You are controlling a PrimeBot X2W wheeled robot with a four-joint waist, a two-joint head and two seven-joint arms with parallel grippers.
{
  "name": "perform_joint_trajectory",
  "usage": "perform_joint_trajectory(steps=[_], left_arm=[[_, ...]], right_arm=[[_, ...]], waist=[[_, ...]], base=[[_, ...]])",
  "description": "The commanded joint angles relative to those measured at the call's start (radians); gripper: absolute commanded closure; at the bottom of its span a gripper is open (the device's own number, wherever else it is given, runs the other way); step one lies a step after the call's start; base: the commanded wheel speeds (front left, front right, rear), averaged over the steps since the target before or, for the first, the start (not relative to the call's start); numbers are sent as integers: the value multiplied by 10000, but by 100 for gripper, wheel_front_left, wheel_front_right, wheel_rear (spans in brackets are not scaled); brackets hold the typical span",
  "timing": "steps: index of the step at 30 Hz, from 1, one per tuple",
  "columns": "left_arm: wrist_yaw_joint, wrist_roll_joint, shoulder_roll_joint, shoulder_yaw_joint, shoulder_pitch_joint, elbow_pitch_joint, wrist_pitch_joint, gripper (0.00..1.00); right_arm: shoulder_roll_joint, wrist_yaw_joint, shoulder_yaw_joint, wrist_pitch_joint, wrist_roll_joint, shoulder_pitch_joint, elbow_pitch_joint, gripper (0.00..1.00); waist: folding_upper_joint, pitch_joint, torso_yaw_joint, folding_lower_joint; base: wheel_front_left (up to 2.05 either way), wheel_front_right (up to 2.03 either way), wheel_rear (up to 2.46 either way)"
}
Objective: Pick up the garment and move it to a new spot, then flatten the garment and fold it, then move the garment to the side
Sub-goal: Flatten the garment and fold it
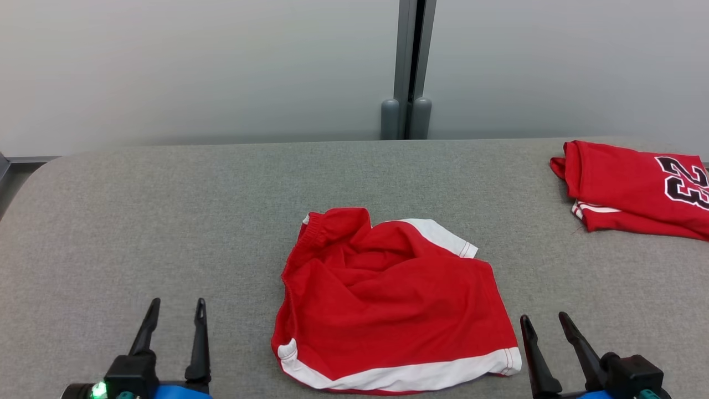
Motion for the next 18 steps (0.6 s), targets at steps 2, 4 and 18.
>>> perform_joint_trajectory(steps=[2,4,18], left_arm=[[-77,27,44,-315,-192,61,-23,0],[-146,105,64,-764,-333,158,-23,0],[-217,-433,676,-3938,-1277,1885,154,0]], right_arm=[[-55,3,-28,121,-7,74,177,0],[-171,3,-9,199,-24,26,432,0],[-416,3,1408,245,874,-641,1871,0]], waist=[[2,19,-21,0],[2,56,-47,0],[2,522,-609,0]], base=[[0,0,0],[0,0,0],[0,0,0]])
